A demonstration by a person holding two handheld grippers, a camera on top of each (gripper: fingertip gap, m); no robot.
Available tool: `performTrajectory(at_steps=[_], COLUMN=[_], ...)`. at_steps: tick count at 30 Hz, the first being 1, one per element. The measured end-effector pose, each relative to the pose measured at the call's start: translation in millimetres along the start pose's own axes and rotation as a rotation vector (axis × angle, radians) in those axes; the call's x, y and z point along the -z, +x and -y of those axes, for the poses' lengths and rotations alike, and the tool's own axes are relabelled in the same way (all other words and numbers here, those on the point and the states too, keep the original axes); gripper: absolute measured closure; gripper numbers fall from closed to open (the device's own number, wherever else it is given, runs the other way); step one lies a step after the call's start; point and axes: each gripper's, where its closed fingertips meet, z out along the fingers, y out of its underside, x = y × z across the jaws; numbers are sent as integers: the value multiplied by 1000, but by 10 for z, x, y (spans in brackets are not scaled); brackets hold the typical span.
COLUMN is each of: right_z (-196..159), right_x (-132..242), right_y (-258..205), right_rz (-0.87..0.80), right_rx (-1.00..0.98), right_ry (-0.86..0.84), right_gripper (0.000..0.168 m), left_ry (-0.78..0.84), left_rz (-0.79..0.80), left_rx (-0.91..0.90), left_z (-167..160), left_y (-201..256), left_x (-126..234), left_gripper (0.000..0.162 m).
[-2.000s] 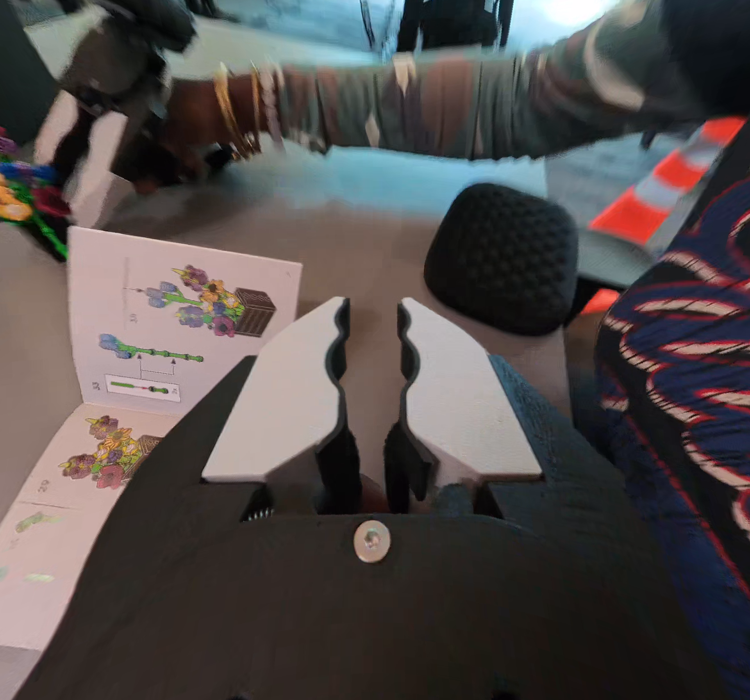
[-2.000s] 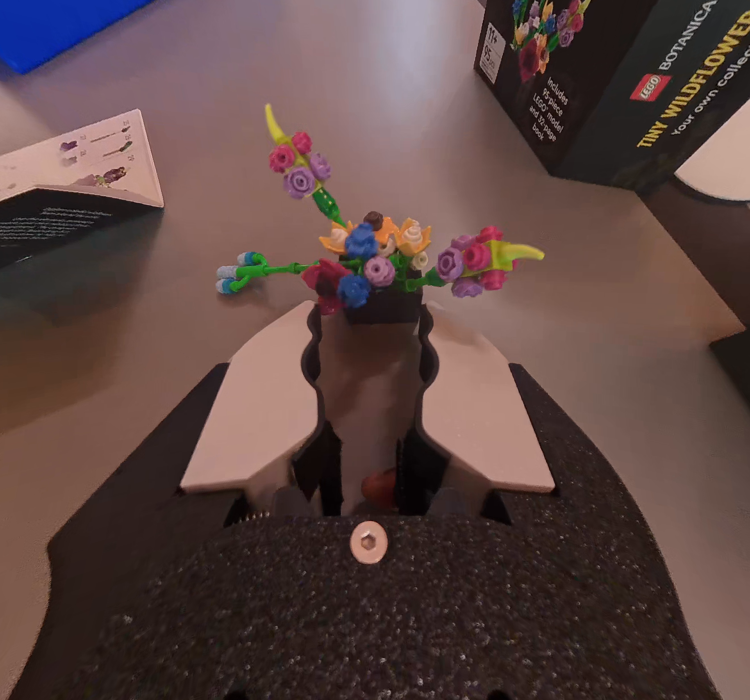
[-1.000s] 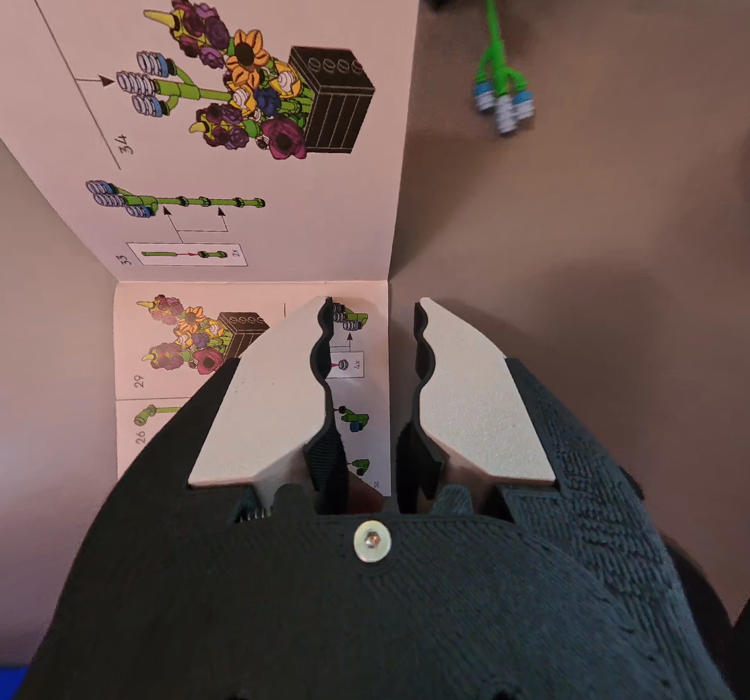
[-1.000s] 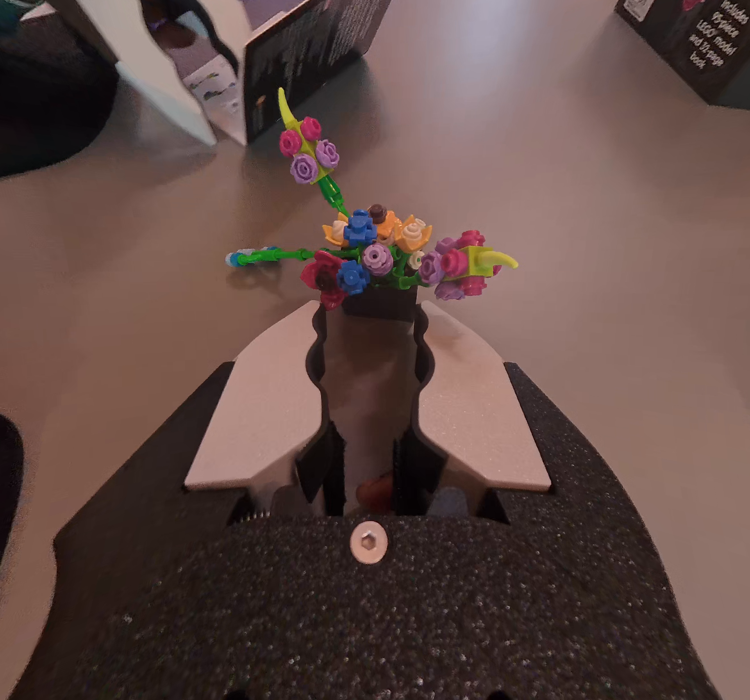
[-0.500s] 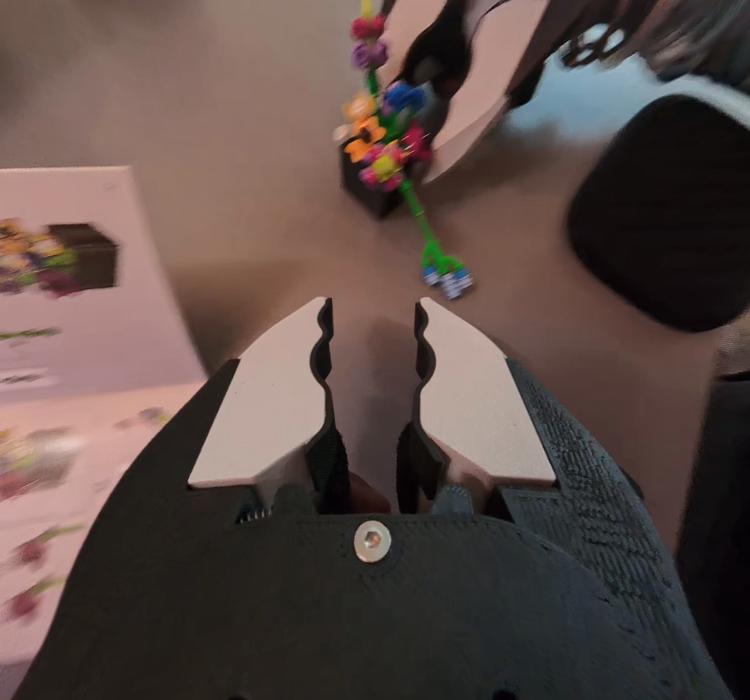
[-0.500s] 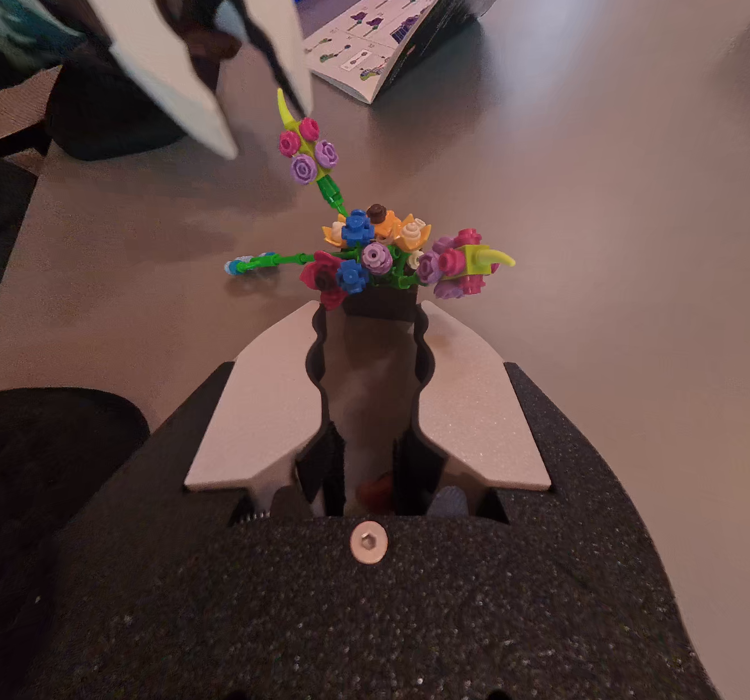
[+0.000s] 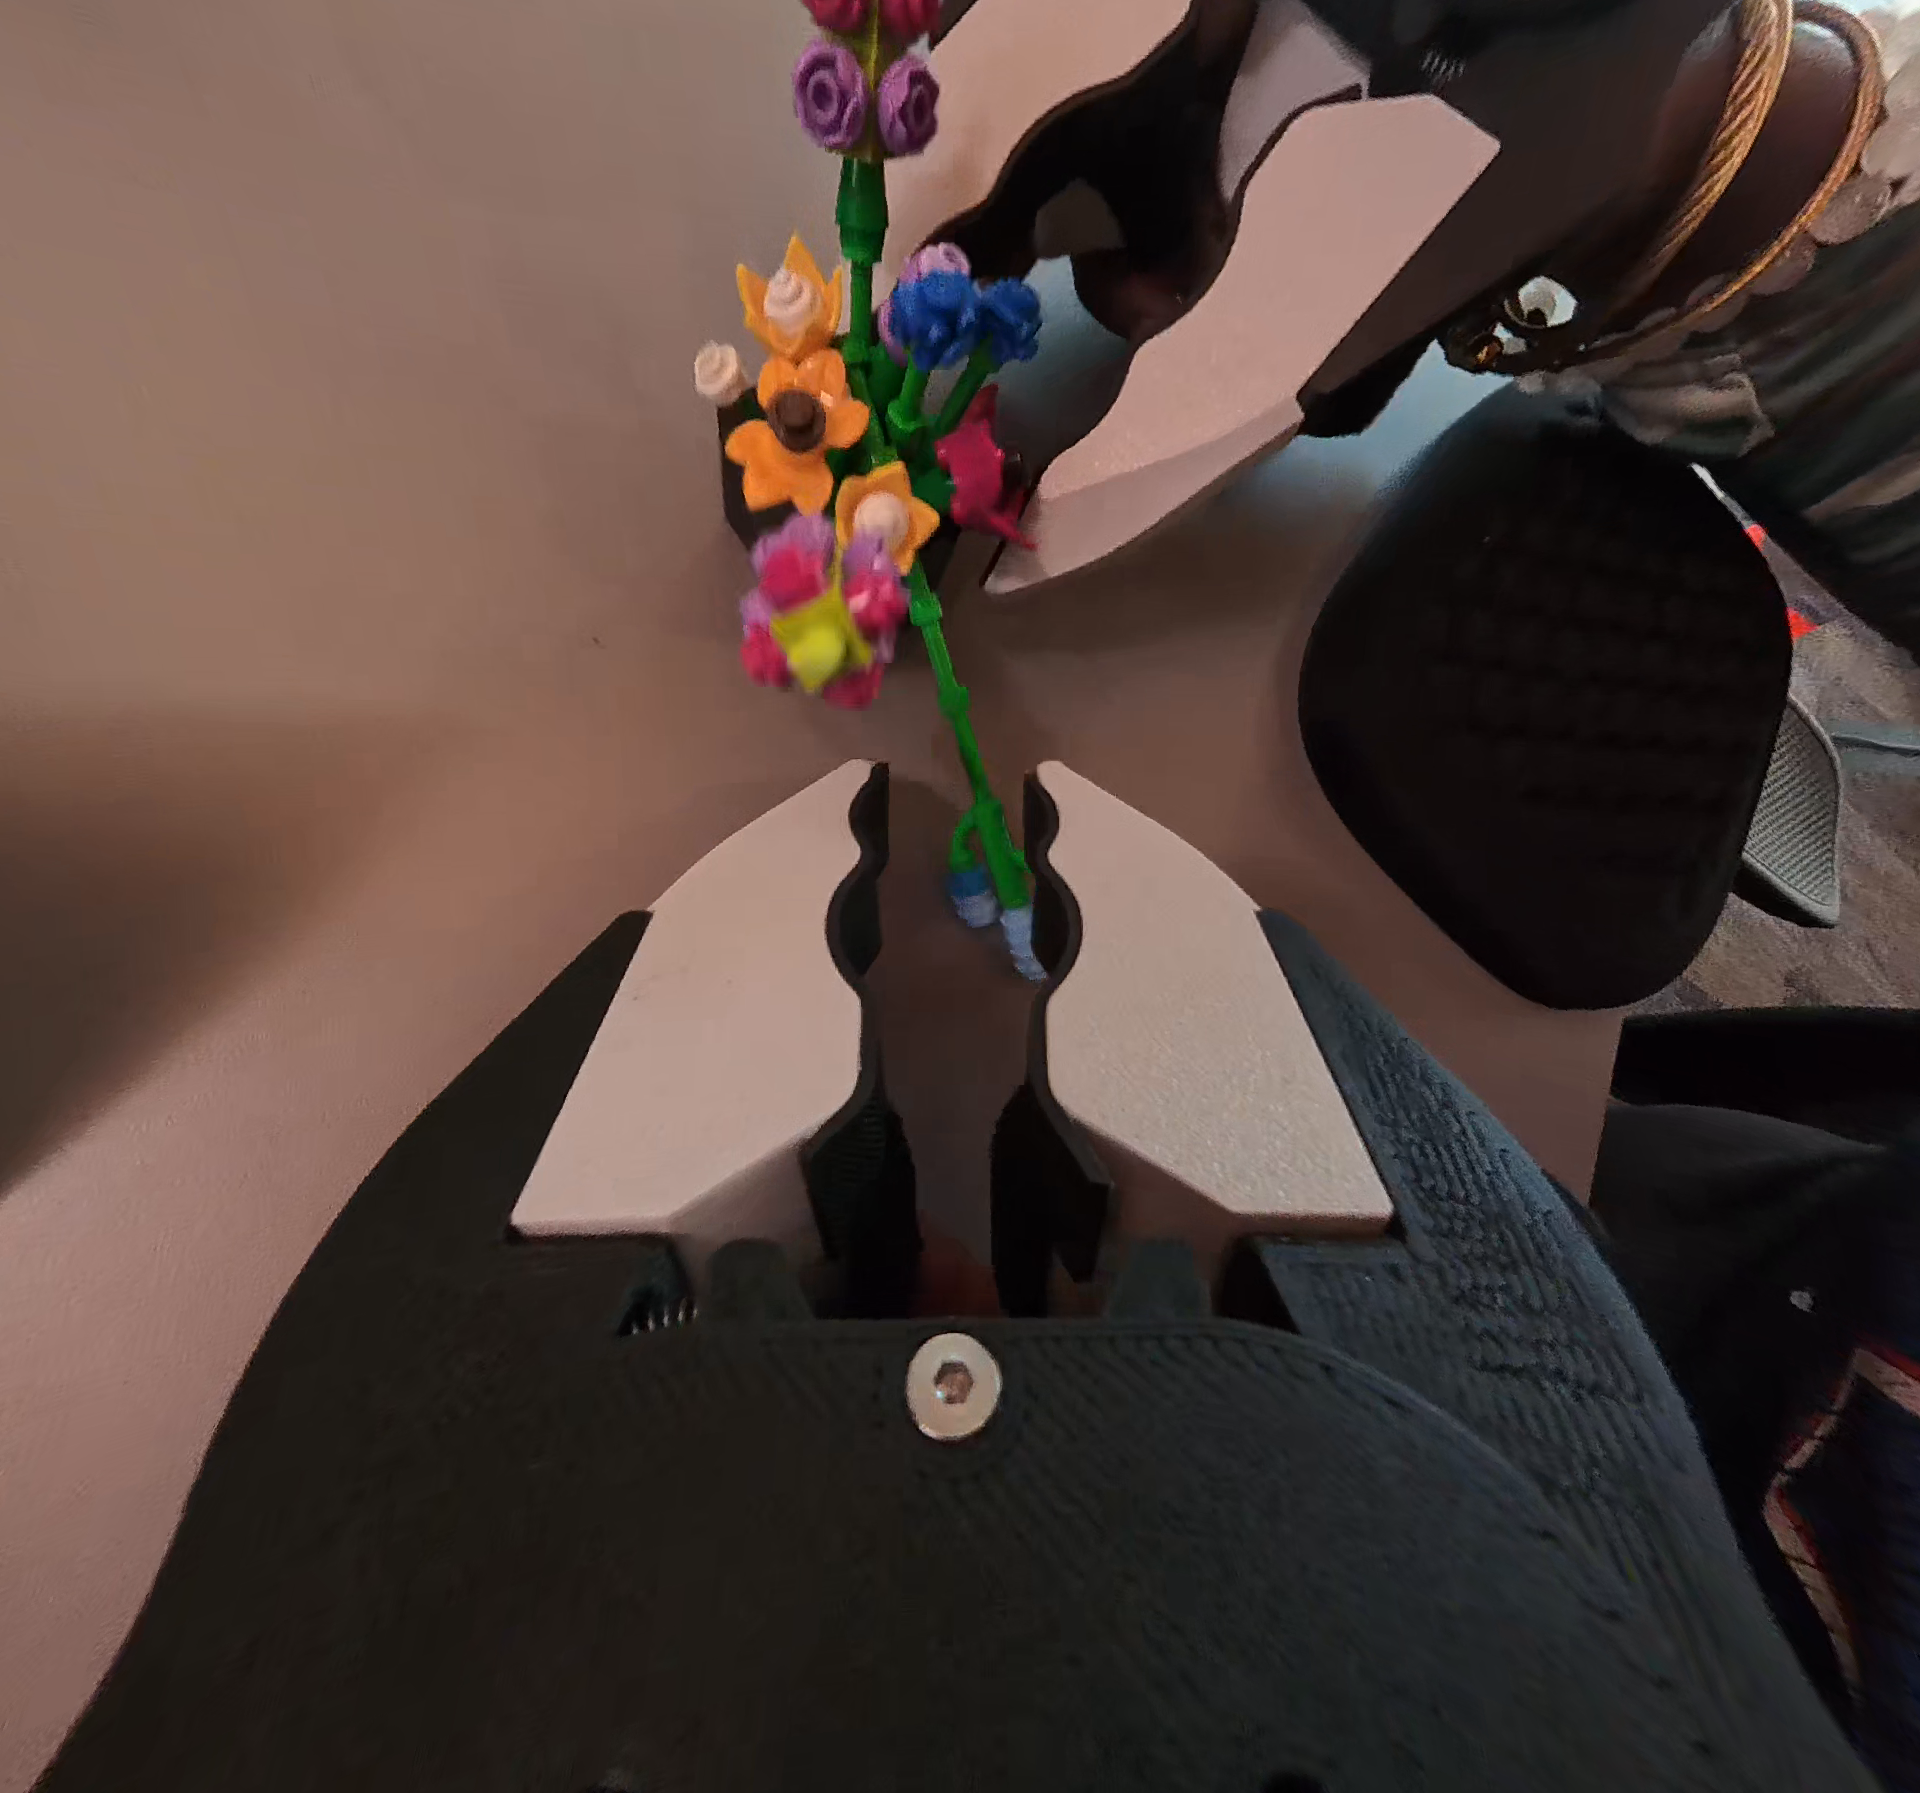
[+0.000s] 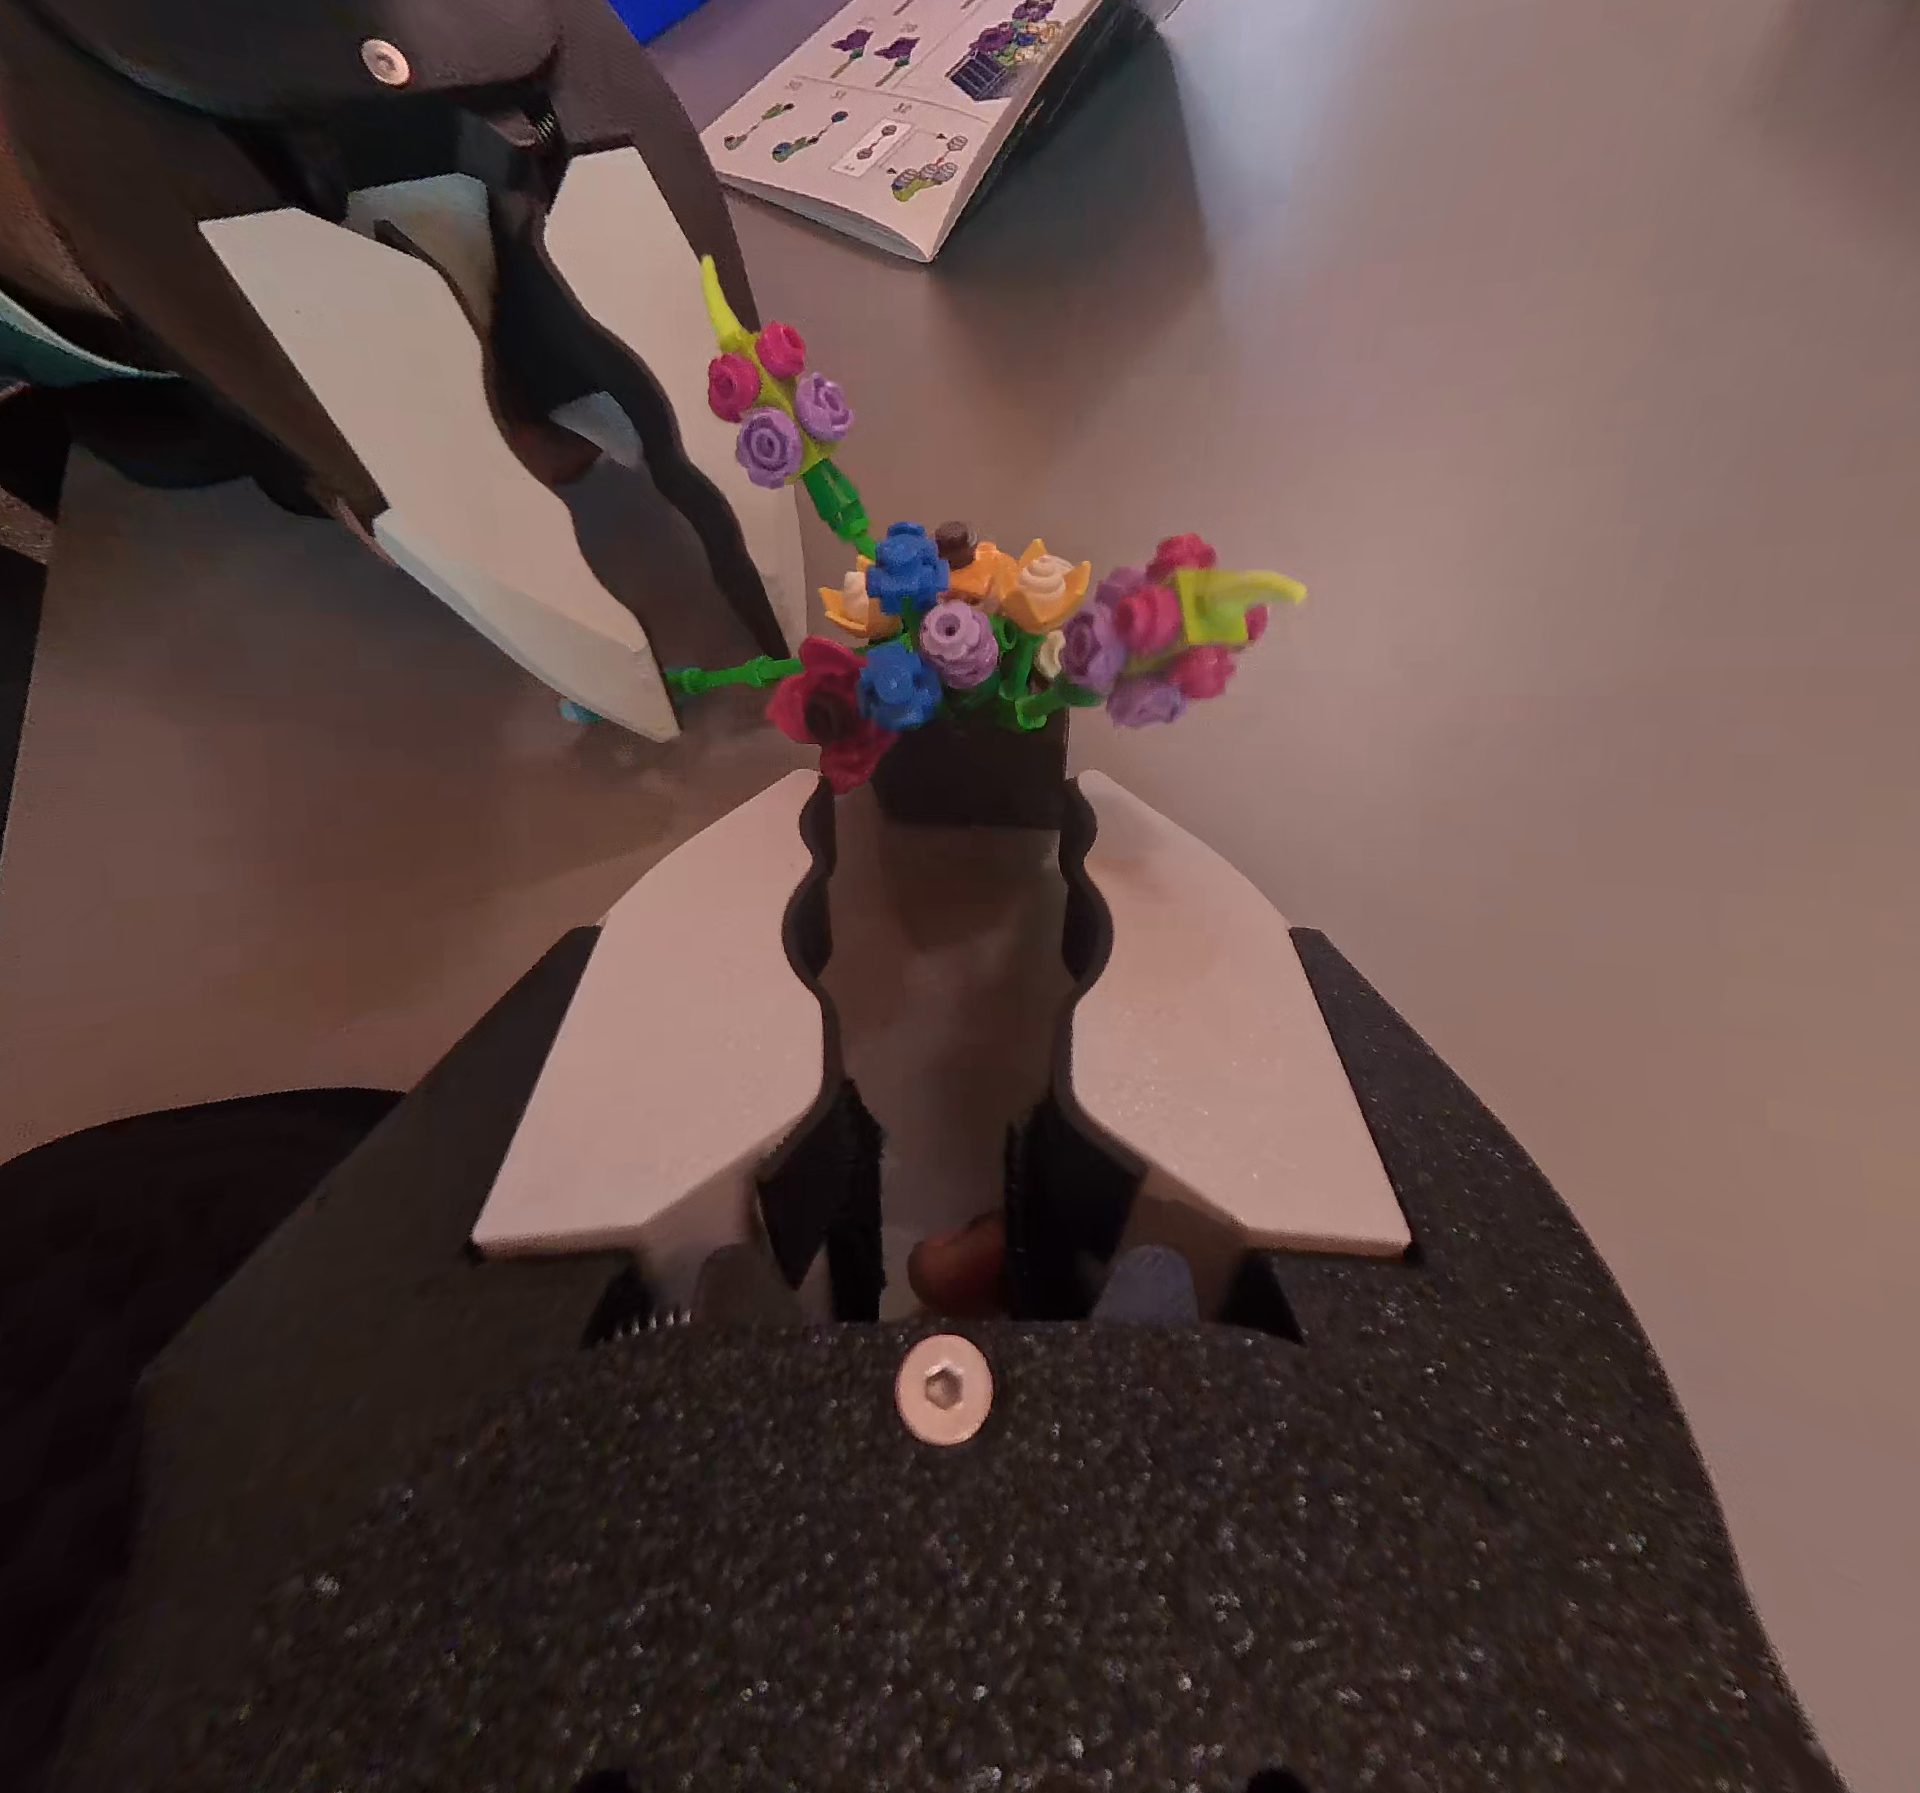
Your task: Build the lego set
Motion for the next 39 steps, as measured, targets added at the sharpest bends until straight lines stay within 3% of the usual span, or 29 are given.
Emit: performTrajectory(at_steps=[4,26,35,39], right_z=[59,15,50,238], right_x=[26,296,496,624], right_y=[-28,-57,-117,-195], right_rz=[-2,-57,-88,-113], right_rx=[-15,-32,-71,-113], right_ry=[36,66,126,266], right_gripper=[128,123,123,127], left_ry=[4,61,226,371], left_rz=[-51,-147,-150,-158], left_rx=[7,103,110,98], left_z=[36,-18,169,316], left_y=[62,190,232,242], left_x=[-4,209,379,530], left_gripper=[156,159,159,160])
